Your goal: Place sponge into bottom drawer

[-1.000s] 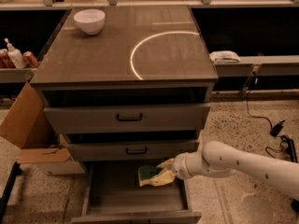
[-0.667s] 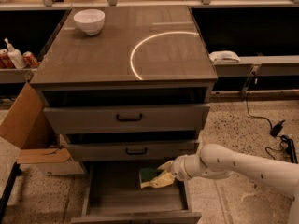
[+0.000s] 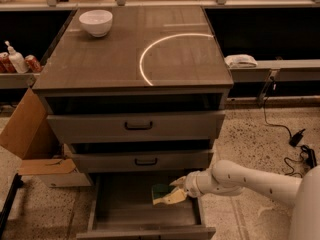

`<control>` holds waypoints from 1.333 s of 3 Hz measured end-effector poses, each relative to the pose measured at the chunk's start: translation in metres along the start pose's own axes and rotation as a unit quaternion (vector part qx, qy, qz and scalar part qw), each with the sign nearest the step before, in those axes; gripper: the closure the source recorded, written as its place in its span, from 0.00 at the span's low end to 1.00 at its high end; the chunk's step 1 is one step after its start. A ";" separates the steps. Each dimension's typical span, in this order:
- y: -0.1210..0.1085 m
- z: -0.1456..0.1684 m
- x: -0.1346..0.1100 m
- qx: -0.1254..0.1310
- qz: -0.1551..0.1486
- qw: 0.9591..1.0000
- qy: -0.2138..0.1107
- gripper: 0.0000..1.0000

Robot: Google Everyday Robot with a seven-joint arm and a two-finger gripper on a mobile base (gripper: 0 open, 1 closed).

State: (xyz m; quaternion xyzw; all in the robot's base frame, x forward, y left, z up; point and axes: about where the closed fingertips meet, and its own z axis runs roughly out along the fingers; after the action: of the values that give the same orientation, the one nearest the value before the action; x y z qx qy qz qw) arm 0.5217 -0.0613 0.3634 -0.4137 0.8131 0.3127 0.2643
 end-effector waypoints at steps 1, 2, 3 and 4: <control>-0.016 0.019 0.017 0.007 0.005 1.000 0.002 1.00; -0.030 0.040 0.032 0.011 0.016 1.000 0.007 1.00; -0.042 0.057 0.040 0.015 0.025 1.000 0.008 1.00; -0.052 0.076 0.052 0.019 0.042 0.999 0.017 0.84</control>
Offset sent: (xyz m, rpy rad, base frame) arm 0.0267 -0.0045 -0.0896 -0.0282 0.0321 -0.0568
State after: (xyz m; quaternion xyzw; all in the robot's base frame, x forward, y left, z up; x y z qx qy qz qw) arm 0.5515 -0.0571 0.2617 -0.3795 0.8397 0.3013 0.2451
